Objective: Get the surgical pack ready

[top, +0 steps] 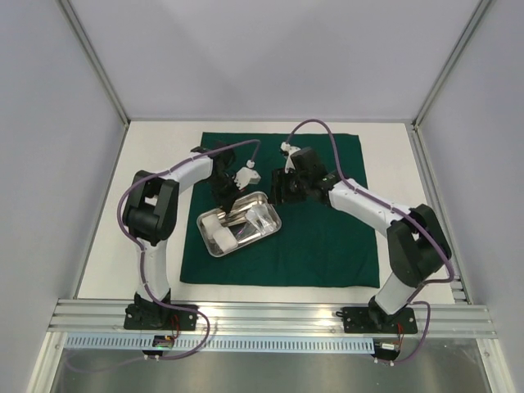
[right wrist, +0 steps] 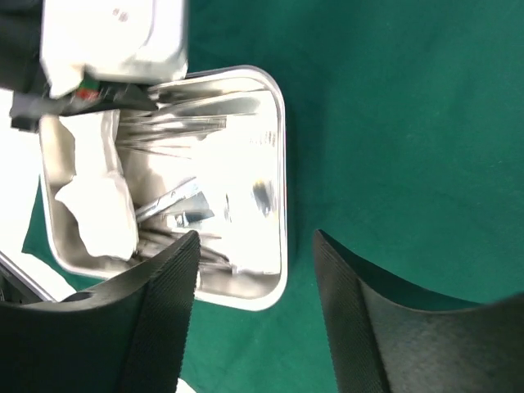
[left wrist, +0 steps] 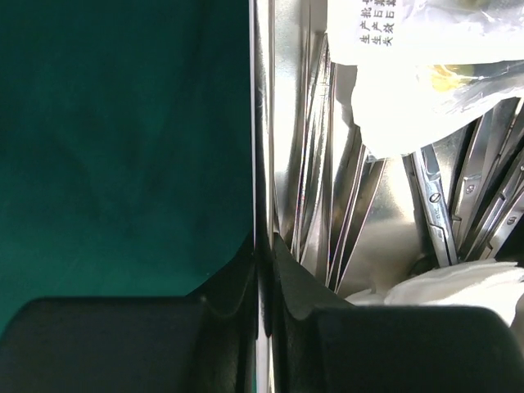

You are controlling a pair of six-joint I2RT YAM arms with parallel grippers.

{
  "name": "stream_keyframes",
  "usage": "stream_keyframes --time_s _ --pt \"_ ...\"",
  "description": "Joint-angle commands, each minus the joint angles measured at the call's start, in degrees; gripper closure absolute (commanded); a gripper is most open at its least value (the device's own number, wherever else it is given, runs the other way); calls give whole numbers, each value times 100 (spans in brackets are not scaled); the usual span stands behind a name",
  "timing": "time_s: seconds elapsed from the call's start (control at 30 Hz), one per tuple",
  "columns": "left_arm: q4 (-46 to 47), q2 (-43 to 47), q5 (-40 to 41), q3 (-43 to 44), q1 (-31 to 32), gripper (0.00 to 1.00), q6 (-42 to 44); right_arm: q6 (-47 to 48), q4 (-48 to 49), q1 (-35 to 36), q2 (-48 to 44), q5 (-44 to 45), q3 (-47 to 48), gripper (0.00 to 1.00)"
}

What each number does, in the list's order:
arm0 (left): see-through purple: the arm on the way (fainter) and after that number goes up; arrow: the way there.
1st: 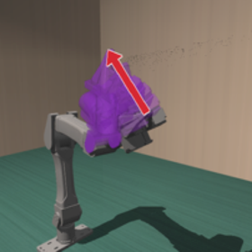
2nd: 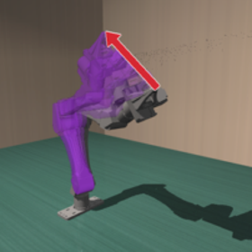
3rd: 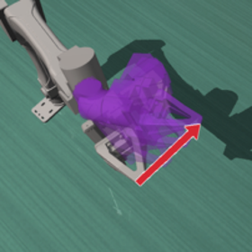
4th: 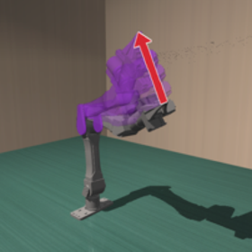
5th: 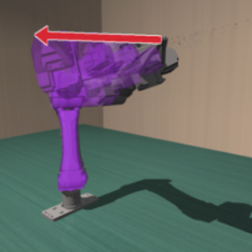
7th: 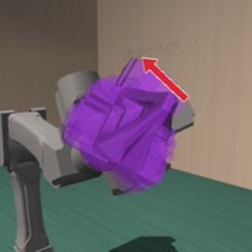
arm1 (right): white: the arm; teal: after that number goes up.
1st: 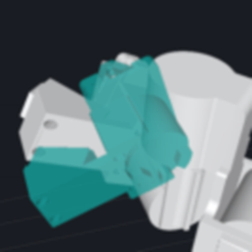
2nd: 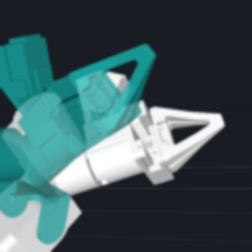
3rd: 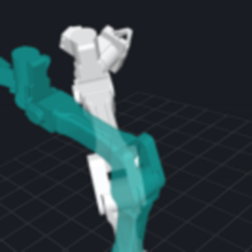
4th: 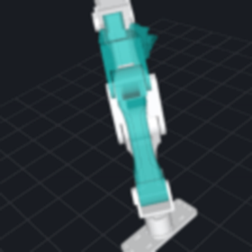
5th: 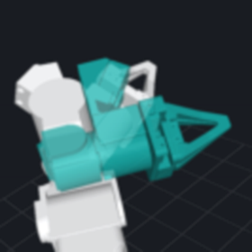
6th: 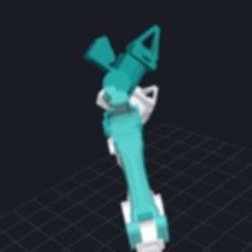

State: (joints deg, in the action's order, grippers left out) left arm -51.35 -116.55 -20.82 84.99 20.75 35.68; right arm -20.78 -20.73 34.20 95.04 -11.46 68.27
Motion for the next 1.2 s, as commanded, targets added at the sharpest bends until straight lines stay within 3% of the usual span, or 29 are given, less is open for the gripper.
stream_keyframes --time_s 0.0,0.17,0.27,0.53,0.7,0.93,1.17 --pt "-85 247 -221 158 34 90 176 -172 245 -53 190 -67 -42 42" --pt "-112 238 -151 272 43 59 229 -102 236 -80 496 -40 19 53" --pt "-138 343 -71 299 34 51 237 -93 271 -88 664 -110 72 57" --pt "-7 941 16 264 -53 48 -17 -67 350 -97 1174 -172 310 61" --pt "20 942 -413 501 -763 48 -561 -216 508 -97 1253 -155 301 70" --pt "275 441 -265 642 -1714 49 -1564 -936 561 -211 964 153 -190 100" --pt "670 274 130 97 -1776 49 -1591 -2157 1228 -667 349 180 -1429 99"
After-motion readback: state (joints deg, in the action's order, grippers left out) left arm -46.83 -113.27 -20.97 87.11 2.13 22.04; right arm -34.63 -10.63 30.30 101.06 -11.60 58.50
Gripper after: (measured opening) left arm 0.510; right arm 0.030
